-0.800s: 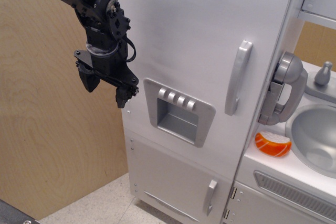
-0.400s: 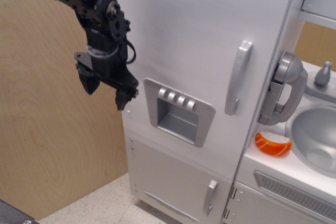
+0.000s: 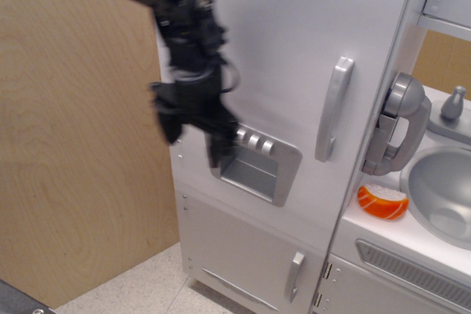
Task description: Open fridge
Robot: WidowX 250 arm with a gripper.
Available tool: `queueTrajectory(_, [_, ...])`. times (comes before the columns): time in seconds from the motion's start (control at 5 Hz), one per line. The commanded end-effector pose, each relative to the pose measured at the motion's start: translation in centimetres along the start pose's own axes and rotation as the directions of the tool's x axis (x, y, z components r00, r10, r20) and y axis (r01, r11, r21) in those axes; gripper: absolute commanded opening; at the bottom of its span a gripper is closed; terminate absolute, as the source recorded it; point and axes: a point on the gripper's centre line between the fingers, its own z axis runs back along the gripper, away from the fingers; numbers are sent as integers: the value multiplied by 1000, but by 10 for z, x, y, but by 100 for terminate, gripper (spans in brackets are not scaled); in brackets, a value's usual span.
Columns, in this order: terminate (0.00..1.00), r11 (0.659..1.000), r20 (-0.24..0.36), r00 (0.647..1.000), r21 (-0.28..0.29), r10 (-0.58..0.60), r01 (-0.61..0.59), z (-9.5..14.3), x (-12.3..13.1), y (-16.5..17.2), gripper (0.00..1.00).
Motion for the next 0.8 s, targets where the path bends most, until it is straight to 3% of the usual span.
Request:
queueTrajectory(0.0, [0, 995, 154, 984, -37, -88, 95, 48, 29, -55, 100])
queueTrajectory(0.2, [0, 991, 184, 977, -52, -111, 123, 54, 34, -85, 100])
queueTrajectory(0.6, [0, 998, 259, 965, -28, -42, 52, 56, 49, -102, 100])
